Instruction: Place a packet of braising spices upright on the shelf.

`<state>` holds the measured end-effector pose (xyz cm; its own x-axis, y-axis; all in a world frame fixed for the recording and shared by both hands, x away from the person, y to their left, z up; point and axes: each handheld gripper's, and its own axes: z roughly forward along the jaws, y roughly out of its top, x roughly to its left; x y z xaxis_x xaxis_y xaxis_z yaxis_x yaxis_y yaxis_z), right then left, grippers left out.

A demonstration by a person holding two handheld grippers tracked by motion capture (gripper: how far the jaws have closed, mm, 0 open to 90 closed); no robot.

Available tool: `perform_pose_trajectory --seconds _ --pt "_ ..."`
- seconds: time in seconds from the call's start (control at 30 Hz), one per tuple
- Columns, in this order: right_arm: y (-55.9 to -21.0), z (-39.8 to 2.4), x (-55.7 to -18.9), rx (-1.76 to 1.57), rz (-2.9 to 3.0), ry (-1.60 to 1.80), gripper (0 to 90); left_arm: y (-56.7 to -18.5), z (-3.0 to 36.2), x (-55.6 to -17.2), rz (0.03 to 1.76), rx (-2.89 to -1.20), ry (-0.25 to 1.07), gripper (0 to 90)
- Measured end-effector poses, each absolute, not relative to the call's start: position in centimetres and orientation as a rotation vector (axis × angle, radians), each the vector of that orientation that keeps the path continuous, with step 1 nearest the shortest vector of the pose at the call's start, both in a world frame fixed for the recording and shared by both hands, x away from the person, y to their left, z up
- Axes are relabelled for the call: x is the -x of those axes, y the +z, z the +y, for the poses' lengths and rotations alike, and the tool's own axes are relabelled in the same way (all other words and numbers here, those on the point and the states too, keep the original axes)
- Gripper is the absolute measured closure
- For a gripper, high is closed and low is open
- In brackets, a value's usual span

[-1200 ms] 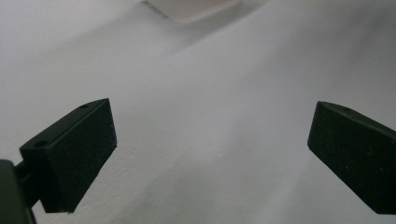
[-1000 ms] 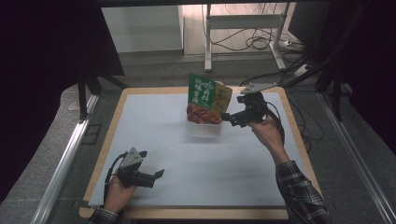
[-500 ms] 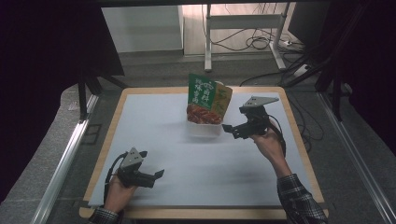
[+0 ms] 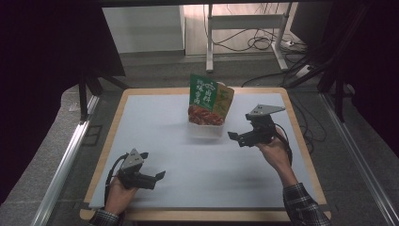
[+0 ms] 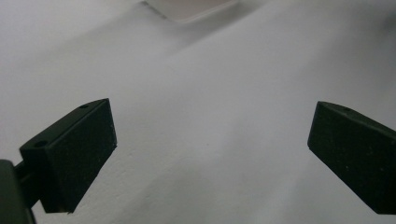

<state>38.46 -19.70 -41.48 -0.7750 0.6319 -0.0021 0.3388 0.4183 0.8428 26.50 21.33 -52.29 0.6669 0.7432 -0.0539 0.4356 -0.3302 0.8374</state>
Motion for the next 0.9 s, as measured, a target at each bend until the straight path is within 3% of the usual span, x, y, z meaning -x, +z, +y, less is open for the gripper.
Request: perform_pose_trajectory --seconds 0.9 --pt "-43.7 -21.2 -36.7 -0.858 2.396 1.251 0.0 -52.3 21.3 -26.5 0.918 -1.978 0.419 1.1"
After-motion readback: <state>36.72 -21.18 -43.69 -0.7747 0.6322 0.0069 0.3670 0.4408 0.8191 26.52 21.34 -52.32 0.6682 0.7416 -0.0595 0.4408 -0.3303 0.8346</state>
